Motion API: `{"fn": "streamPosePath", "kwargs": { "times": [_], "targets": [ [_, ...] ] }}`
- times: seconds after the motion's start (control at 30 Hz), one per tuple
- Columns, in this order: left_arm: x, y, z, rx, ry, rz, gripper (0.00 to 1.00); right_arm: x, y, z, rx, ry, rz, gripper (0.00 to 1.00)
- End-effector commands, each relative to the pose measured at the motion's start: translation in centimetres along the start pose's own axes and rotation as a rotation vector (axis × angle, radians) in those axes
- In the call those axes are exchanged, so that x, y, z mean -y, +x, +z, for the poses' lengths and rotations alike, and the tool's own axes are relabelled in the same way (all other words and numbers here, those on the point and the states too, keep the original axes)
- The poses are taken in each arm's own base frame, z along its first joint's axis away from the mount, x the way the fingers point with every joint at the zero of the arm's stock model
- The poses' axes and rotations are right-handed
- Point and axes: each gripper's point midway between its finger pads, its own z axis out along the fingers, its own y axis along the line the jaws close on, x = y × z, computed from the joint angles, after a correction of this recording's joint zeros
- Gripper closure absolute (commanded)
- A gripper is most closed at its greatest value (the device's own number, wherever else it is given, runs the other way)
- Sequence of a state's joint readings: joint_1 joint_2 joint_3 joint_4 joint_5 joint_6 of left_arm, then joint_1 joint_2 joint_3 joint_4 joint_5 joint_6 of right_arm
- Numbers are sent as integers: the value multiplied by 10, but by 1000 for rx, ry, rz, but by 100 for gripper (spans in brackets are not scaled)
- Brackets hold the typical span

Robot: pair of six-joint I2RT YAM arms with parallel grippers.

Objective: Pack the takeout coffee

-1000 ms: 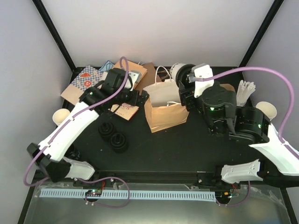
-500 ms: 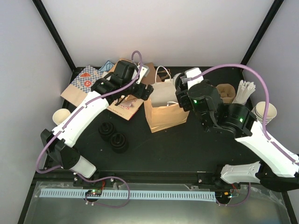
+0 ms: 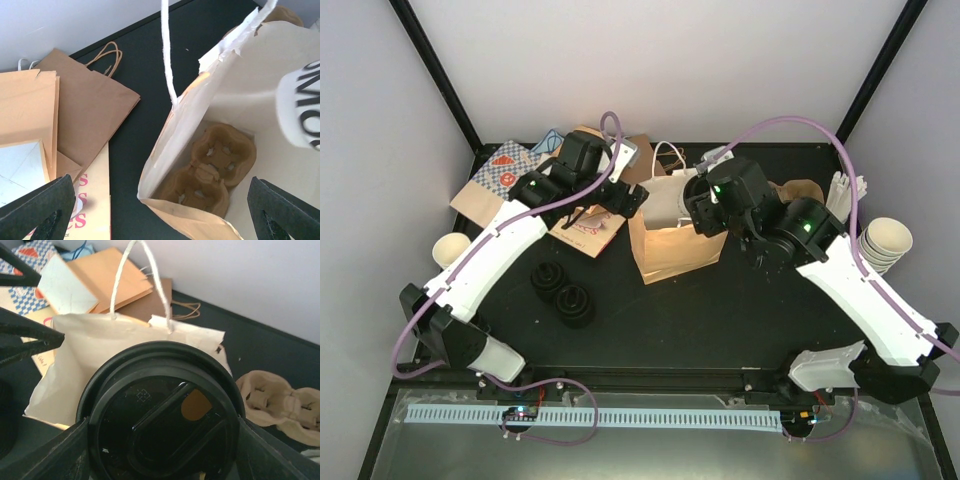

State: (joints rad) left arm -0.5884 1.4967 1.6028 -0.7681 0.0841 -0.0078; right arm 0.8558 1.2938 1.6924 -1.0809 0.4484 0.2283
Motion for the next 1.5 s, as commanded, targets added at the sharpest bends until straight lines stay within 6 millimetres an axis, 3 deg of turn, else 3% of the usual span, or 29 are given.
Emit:
{"fn": "streamPosePath", "kwargs": {
  "times": [0.0, 0.37, 0.5, 0.7, 1.1, 1.3, 1.47],
  "targets": [
    [7, -13, -20, 71, 35, 41, 3, -14, 6, -1, -65, -88, 14, 35],
    [15, -5, -27, 43, 75, 93, 5, -15, 36, -15, -162, -144, -13, 36],
    [27, -4, -25, 30, 129, 103, 7, -12, 47, -17, -184, -141, -19, 36],
    [46, -2, -19, -1, 119, 165, 10, -12, 53, -21, -184, -156, -16, 36],
    [63, -3, -8, -12, 63, 282, 14, -13, 65, -29, -165, -199, -11, 36],
    [69, -3, 3, -31, 45, 317, 22, -17, 66, -31, -147, -230, -5, 36],
    [73, -4, 8, -49, 49, 335, 47, -17, 72, -29, -161, -232, -11, 36]
  ]
}}
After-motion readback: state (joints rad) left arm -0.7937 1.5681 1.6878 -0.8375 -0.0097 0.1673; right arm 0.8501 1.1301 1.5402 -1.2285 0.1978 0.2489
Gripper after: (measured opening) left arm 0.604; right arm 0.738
